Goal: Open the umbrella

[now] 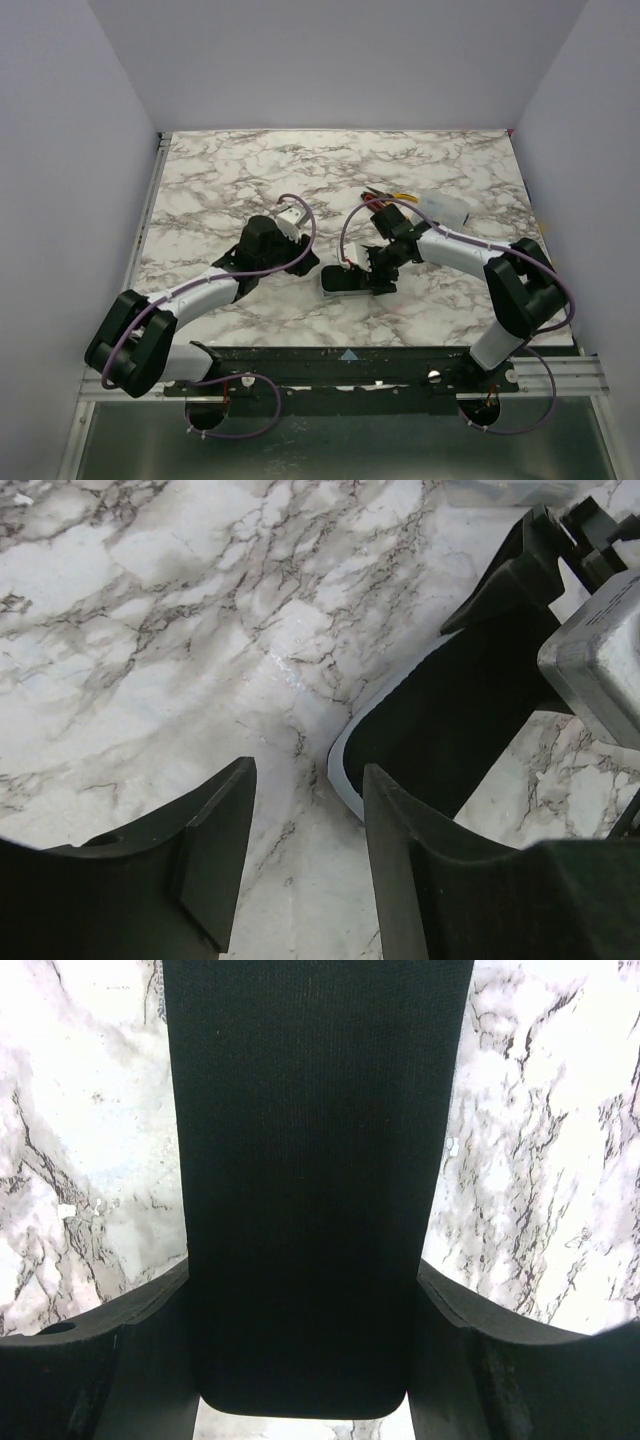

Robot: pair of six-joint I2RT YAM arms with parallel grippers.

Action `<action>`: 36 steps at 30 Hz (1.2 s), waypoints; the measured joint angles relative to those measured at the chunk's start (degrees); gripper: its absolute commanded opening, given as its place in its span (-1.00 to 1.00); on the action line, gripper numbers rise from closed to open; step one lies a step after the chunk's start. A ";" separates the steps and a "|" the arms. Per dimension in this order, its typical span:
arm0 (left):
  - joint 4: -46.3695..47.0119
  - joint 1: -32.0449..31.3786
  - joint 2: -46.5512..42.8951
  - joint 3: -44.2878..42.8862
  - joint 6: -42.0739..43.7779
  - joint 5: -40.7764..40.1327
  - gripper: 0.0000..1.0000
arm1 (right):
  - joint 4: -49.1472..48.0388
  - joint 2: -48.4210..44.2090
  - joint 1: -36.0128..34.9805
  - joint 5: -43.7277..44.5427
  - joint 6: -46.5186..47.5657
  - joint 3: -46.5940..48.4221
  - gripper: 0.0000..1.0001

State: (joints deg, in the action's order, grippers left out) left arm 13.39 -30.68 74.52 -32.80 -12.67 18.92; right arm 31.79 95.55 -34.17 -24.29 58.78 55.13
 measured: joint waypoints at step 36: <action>-1.11 -13.20 8.00 2.49 1.14 -5.81 -0.76 | -0.52 -0.63 1.05 -0.96 3.50 -0.70 -0.99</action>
State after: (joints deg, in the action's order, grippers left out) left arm 12.27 -43.88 82.52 -30.30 -11.53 13.10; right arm 31.27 94.91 -33.12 -25.26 62.28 54.43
